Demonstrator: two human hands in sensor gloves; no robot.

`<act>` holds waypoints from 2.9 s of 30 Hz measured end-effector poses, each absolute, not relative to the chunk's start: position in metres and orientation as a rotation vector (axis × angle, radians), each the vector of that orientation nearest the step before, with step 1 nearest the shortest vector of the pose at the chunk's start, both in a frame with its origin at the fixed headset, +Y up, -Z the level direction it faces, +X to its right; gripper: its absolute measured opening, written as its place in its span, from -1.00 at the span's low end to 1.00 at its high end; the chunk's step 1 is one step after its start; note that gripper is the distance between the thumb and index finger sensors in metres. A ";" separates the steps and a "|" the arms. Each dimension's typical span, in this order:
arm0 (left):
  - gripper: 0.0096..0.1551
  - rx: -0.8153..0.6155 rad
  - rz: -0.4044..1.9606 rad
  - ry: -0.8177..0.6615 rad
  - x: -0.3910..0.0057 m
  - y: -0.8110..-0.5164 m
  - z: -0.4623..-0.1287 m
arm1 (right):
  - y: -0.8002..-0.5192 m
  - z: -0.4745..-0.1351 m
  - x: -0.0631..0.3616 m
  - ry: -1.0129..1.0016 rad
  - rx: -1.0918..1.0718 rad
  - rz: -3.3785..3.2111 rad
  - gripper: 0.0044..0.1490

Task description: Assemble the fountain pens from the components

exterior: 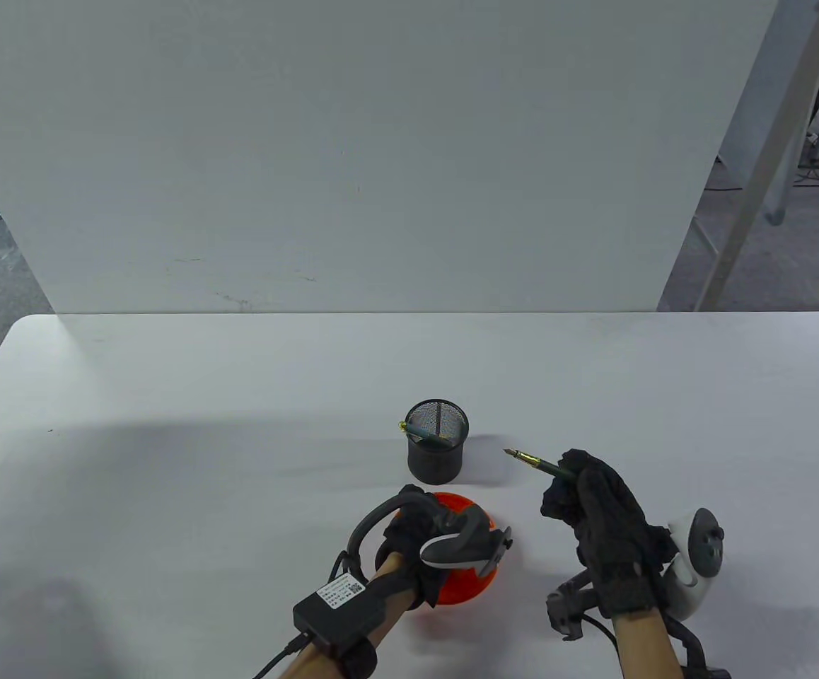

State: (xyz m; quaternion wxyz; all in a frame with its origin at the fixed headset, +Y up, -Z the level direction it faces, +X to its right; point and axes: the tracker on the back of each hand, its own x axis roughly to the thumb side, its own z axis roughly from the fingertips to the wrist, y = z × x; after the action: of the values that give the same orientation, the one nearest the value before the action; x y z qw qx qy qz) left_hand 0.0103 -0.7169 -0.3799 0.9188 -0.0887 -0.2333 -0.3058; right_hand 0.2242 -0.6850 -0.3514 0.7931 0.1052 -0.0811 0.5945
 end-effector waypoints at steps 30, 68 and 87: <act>-0.46 0.302 0.879 -0.471 -0.104 -0.657 -0.333 | -0.679 -0.337 0.216 -0.351 0.215 1.664 -0.51; -0.46 0.169 0.713 -0.561 -0.087 -0.672 -0.336 | -0.674 -0.332 0.192 -0.361 0.349 2.013 -0.51; -0.50 0.302 0.898 -0.421 -0.108 -0.672 -0.334 | -0.691 -0.339 0.194 -0.261 0.211 1.829 -0.51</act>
State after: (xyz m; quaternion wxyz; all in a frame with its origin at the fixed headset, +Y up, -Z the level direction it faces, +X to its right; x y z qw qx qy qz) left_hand -0.1077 -0.6725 -0.3341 0.8686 0.1444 -0.2013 0.4292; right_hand 0.1939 -0.6911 -0.3394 0.5980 0.0909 -0.1124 0.7884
